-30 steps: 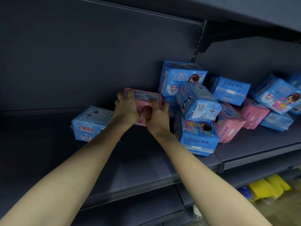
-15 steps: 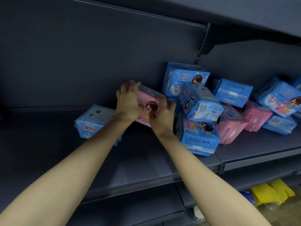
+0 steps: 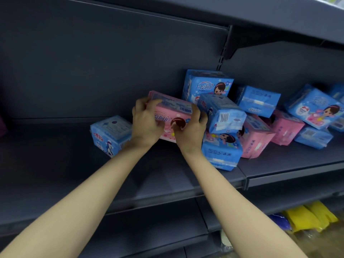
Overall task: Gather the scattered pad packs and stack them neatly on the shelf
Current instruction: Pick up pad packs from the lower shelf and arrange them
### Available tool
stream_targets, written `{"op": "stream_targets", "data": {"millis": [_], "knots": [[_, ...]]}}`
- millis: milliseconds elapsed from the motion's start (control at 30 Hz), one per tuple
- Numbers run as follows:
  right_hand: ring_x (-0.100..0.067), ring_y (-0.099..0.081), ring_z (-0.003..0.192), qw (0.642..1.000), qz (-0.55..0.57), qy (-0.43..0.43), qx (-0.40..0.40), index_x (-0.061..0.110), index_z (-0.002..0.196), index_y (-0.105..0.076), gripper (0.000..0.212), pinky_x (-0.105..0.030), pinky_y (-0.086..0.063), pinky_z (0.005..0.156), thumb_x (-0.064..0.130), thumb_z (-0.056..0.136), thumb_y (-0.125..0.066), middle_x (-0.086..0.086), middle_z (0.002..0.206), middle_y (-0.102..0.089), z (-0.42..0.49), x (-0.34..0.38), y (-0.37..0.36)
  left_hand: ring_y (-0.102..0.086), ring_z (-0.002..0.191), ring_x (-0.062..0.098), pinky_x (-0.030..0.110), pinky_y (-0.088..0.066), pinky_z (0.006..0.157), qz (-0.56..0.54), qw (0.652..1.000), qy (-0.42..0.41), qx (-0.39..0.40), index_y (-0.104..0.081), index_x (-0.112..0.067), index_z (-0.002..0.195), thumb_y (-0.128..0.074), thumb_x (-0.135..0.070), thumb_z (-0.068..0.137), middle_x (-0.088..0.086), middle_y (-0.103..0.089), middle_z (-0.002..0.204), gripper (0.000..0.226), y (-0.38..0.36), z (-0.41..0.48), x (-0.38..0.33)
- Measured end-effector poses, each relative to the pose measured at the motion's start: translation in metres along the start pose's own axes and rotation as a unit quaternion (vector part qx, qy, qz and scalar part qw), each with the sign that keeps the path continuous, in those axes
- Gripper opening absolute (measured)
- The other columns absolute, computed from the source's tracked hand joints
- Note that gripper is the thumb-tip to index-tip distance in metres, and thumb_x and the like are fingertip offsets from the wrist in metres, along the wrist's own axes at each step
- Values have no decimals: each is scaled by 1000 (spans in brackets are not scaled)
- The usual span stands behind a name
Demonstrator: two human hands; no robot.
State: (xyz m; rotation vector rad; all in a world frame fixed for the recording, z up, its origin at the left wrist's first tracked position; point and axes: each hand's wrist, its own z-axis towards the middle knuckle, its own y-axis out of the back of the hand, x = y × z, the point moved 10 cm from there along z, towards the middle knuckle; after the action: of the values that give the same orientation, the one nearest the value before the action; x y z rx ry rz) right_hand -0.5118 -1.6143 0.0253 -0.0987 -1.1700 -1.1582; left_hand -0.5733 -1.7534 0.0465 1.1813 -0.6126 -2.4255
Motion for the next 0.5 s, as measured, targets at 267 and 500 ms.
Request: {"op": "stream_targets", "data": {"millis": [267,500], "knots": [[-39,-41,117,997,9,59,-40,6,132,-49,64,-37,-29,98,-1,72,-68,-21,131,-45,-8,10,26,-26,137,32,19,-17,106,-70,995,42,-60,-28,-6,144,-72,0,73,22,-27,147,84,9,-26,-1],[-48,-47,104,993,-17,114,-34,0,119,-59,57,-41,-33,91,-1,63,-71,-28,119,-50,-20,16,30,-40,128,30,33,-33,107,-103,988,87,-81,-35,-8,141,-71,2,73,12,-45,138,78,12,-45,4]]}}
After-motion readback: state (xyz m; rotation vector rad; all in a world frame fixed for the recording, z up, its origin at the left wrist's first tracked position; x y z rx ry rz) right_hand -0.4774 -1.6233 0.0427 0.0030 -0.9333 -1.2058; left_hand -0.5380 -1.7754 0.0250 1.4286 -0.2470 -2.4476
